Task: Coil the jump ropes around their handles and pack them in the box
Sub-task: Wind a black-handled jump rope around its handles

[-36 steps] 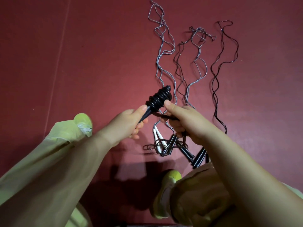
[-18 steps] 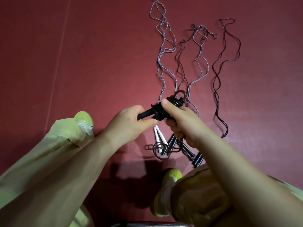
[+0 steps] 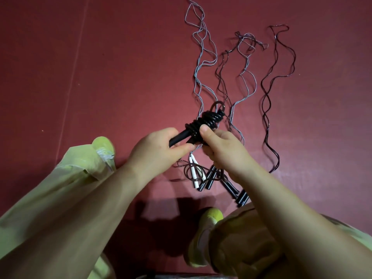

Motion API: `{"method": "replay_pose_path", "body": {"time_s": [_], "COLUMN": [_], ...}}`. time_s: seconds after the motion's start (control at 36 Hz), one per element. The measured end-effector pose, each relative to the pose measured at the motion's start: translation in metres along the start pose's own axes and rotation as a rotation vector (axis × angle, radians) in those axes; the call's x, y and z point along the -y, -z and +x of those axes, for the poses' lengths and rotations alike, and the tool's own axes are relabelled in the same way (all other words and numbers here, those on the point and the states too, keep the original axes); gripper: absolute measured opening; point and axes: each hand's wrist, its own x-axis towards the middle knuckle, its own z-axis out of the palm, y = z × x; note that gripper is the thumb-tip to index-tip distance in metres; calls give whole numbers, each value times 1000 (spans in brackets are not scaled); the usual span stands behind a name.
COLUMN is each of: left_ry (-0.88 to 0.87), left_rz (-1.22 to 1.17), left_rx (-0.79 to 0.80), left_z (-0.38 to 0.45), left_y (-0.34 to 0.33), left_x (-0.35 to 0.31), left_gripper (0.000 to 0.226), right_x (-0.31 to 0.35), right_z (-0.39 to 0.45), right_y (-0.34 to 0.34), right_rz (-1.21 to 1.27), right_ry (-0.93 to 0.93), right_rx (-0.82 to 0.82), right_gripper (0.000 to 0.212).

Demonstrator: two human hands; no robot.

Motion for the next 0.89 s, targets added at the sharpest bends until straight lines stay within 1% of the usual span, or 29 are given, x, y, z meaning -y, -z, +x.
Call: {"method": "replay_pose_path", "body": {"time_s": [0.06,0.08,0.14,0.19,0.22,0.28,0.39,0.44,0.53,0.61,0.69,0.83,0.89], "left_ry": [10,48,218,377,410,433,445,458,492,486,488,477,474], "left_rz": [-43,-143,-512,-864,-984,-1105,-1134,-1113,-995,-831,-793,-804,-796], "left_rx": [93,177,438,720,805,881,881,858,751,637,572,476,430], "left_z": [1,1,0,-2,-4,-5,-6,-5,-3,-3,-3,-2,-1], "left_y": [1,2,5,7,8,8,7,7,6,3,0,-2,-2], "left_x": [1,1,-4,-7,-8,-9,-10,-11,-10,-8,-10,-11,-10], "left_gripper": [48,47,51,71,77,80,64,58,53,51,49,42,38], "right_x": [0,2,5,8,9,10,10,10,7,4,6,4,3], "right_z": [0,0,0,-1,-1,-2,-1,-1,-1,0,-1,-1,1], "right_y": [2,3,5,6,6,5,6,8,10,11,11,8,6], "right_rz": [3,25,111,205,240,286,251,197,14,-184,-327,-392,-350], "right_ry": [19,26,37,37,49,82,107,86,48,-10,-61,-63,-67], "right_rx": [-14,-23,-22,-4,6,32,77,69,53,50,5,-78,-79], "right_gripper": [44,44,37,47,45,40,49,54,53,61,66,66,66]}}
